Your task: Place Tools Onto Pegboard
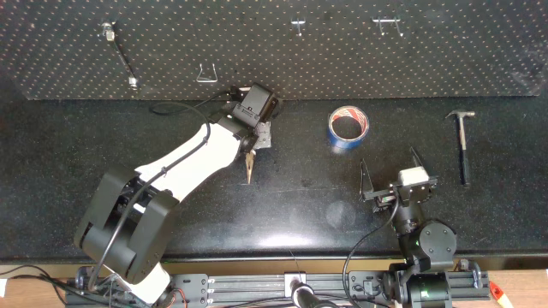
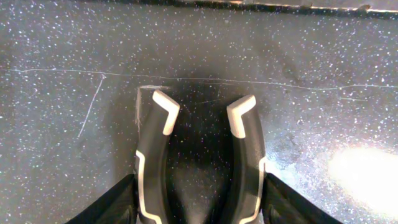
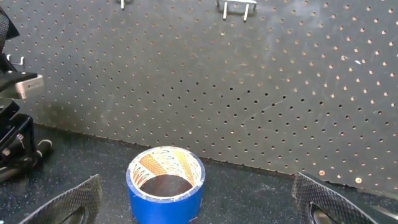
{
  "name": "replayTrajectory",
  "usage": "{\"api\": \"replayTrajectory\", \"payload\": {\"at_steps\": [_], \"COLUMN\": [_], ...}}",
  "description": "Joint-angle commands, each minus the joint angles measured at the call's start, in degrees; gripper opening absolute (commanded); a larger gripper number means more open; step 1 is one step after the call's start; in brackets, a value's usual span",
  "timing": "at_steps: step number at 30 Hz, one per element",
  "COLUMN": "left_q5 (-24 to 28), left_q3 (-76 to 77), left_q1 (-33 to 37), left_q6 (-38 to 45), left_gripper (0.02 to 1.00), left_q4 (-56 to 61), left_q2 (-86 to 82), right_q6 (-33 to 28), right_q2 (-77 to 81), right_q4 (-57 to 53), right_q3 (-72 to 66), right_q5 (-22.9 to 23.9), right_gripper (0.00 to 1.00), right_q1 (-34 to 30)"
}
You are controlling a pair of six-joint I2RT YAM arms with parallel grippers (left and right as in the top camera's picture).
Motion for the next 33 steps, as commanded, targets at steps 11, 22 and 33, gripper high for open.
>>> {"api": "replayTrajectory", "payload": {"at_steps": [11, 22, 33], "left_q5": [0.74, 0.74, 1.27], "left_q3": [0.81, 0.81, 0.81], "left_q1": [0.07, 0.07, 0.07], "left_q6": [0.13, 1.22, 1.25], "left_gripper": [0.542, 0.443, 0.029], "left_q4": [0.20, 0.22, -10.95], "left_q2": [1.33, 1.33, -14.12], "right_q6": [-0.59, -0.59, -0.59], "right_q2": [-0.42, -0.42, -0.42], "right_q4": [-0.11, -0.11, -0.11], "right_q3": [-0.35, -0.35, -0.35], "right_q5": [-0.11, -0.13, -0.11], "right_gripper": [1.000, 0.998, 0.998], "right_q1": [-0.13, -0.13, -0.13]}}
